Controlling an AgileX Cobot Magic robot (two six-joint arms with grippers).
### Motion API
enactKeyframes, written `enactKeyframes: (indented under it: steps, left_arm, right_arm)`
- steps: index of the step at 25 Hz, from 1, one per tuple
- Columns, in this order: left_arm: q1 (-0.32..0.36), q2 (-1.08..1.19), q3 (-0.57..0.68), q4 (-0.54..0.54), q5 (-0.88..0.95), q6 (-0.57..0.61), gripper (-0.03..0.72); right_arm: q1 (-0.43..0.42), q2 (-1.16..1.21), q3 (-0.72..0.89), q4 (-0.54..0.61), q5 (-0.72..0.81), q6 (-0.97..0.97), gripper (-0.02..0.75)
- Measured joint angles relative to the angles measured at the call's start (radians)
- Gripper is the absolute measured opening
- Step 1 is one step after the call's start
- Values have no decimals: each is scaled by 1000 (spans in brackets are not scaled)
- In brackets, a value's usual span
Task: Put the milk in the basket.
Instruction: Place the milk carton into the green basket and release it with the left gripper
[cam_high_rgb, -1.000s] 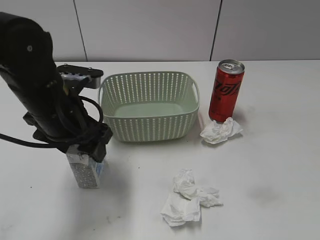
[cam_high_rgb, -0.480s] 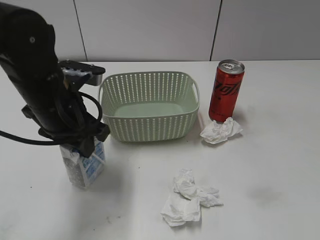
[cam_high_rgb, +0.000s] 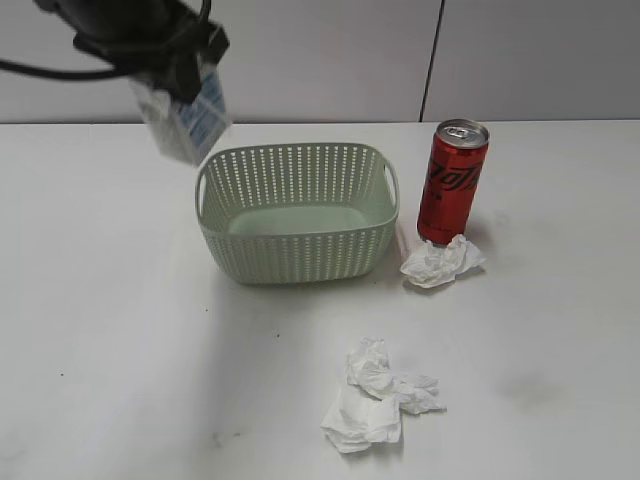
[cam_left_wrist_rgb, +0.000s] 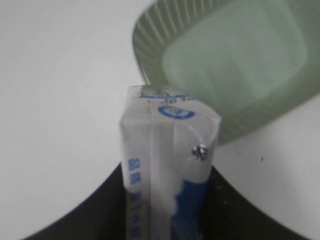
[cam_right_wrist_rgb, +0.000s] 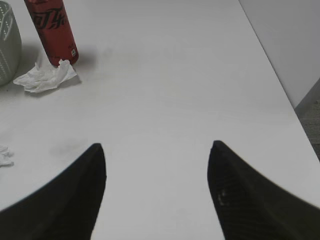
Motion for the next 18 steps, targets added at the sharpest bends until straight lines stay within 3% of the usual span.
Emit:
enactKeyframes:
  steps: [6,12,18]
  left_arm:
    - [0,35,-141,-16,-116,24,282]
    - [0,206,-150,-126,-166,79,282]
    - [-3,343,-150,-134,-187,81,282]
  right_arm:
    - [0,0,0,0,0,0,501]
    - [0,0,0,0,0,0,501]
    - [0,0,0,0,0,0,501]
